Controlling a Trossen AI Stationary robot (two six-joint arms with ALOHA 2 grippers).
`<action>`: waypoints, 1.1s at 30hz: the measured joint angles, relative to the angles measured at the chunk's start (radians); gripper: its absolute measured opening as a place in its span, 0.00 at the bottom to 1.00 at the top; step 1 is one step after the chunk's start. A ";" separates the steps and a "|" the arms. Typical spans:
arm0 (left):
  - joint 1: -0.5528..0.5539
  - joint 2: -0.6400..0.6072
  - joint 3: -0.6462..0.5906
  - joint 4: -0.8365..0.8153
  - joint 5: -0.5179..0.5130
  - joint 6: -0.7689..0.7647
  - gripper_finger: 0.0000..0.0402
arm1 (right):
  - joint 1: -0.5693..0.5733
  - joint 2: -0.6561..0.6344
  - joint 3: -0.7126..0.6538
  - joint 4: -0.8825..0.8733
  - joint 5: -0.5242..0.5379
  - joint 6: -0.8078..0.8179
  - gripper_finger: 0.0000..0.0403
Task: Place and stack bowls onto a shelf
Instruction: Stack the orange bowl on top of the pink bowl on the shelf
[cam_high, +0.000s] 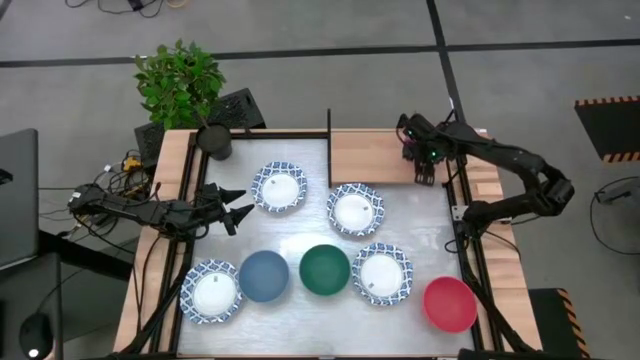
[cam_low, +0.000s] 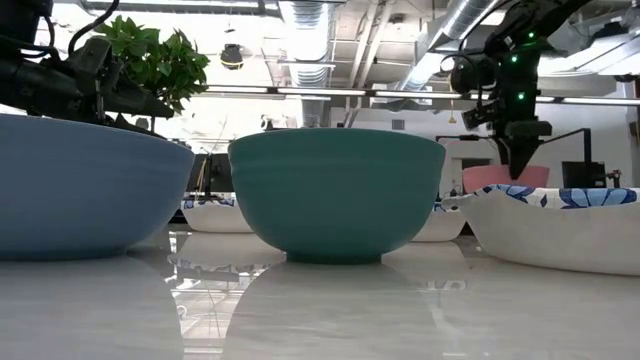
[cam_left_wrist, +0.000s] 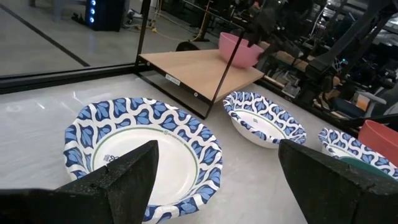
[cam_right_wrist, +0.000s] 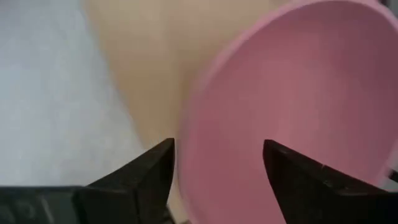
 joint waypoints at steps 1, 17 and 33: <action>0.000 0.000 0.000 0.000 0.000 0.000 0.79 | 0.003 0.000 0.014 -0.003 0.011 0.004 0.68; 0.000 0.000 0.000 0.000 0.000 0.008 0.79 | 0.179 -0.002 0.298 -0.269 -0.383 0.481 0.68; 0.000 0.000 0.000 0.000 0.000 0.008 0.79 | 1.062 -0.016 0.215 -0.458 -0.549 1.593 0.68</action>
